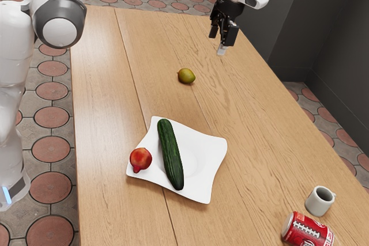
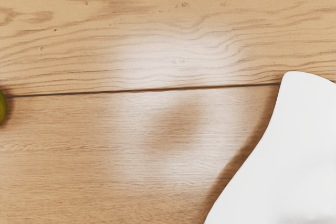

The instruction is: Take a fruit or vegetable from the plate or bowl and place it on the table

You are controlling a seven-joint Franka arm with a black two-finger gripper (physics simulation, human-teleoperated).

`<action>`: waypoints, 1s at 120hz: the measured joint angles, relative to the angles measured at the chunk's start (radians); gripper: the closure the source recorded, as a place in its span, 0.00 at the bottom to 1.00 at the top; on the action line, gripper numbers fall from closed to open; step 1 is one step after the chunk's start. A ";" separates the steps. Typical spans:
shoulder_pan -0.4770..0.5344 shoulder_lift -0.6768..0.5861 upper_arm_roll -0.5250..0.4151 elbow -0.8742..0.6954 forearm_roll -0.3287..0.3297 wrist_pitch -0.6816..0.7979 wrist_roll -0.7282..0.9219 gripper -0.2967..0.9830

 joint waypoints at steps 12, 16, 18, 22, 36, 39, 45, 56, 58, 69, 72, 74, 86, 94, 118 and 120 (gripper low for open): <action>0.000 0.000 0.000 0.000 -0.001 0.000 0.001 0.23; 0.000 -0.001 0.000 -0.001 -0.001 0.000 0.001 0.23; 0.000 -0.001 0.000 0.000 -0.001 0.000 0.001 0.23; 0.000 0.000 0.000 0.000 -0.001 0.000 0.002 0.23; 0.001 -0.059 -0.002 0.076 -0.004 -0.013 0.001 0.23; 0.005 -0.070 -0.012 0.088 -0.007 -0.017 0.000 0.23; 0.006 -0.094 -0.054 0.101 -0.007 -0.027 -0.001 0.23; -0.013 -0.108 -0.104 0.107 -0.002 -0.045 -0.004 0.23; -0.015 -0.105 -0.109 0.107 -0.001 -0.047 -0.004 0.23; 0.000 -0.087 -0.193 0.106 0.028 -0.057 0.051 0.23; -0.004 -0.083 -0.217 0.105 0.041 -0.059 0.080 0.23; -0.009 -0.081 -0.228 0.105 0.049 -0.060 0.098 0.23; -0.015 -0.078 -0.255 0.087 0.081 -0.067 0.201 0.23; -0.004 -0.079 -0.270 0.076 0.092 -0.071 0.270 0.23; -0.006 -0.098 -0.330 -0.001 0.089 -0.058 0.494 0.23; -0.004 -0.118 -0.330 -0.046 0.085 -0.047 0.509 0.23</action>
